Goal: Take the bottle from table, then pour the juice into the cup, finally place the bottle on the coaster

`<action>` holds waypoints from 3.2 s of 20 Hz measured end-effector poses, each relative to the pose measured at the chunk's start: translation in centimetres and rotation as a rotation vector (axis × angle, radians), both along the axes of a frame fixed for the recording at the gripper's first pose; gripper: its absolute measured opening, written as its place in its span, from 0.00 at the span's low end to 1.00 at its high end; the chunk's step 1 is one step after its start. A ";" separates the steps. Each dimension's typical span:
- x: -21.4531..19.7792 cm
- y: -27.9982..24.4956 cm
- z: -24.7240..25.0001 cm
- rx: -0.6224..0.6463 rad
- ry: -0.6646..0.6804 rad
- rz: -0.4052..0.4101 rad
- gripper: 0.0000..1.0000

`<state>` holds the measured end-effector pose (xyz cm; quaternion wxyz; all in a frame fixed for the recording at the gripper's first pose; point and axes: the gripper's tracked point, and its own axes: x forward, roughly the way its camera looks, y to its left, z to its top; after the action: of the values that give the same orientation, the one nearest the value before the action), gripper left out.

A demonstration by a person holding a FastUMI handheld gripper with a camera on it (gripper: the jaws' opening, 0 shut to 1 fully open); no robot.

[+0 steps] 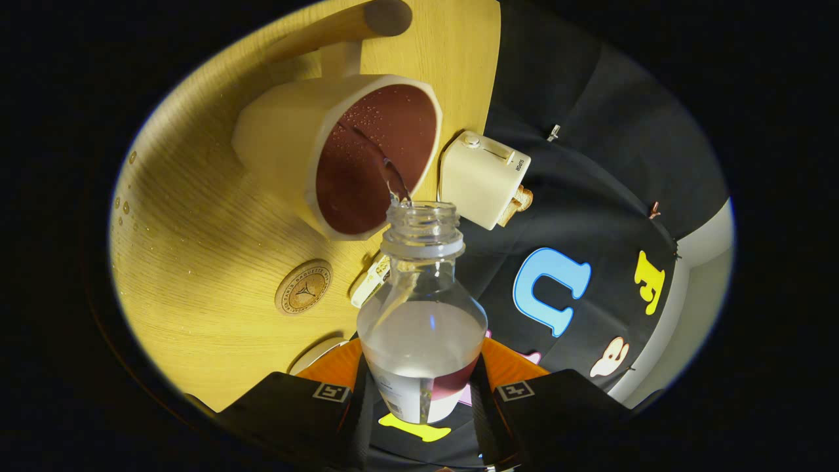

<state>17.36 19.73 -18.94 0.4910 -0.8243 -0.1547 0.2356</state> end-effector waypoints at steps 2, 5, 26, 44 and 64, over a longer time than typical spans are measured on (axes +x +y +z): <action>0.1 0.1 0.2 -0.014 -0.009 0.008 0.66; 0.2 0.3 0.6 -0.029 -0.023 0.019 0.66; 0.3 1.2 3.7 -0.150 -0.133 0.183 0.66; -0.1 2.1 4.6 -0.188 -0.168 0.237 0.66; 0.0 2.2 4.1 -0.165 -0.150 0.235 0.66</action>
<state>17.37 21.89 -14.82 0.3778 -0.8534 -0.2663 0.2408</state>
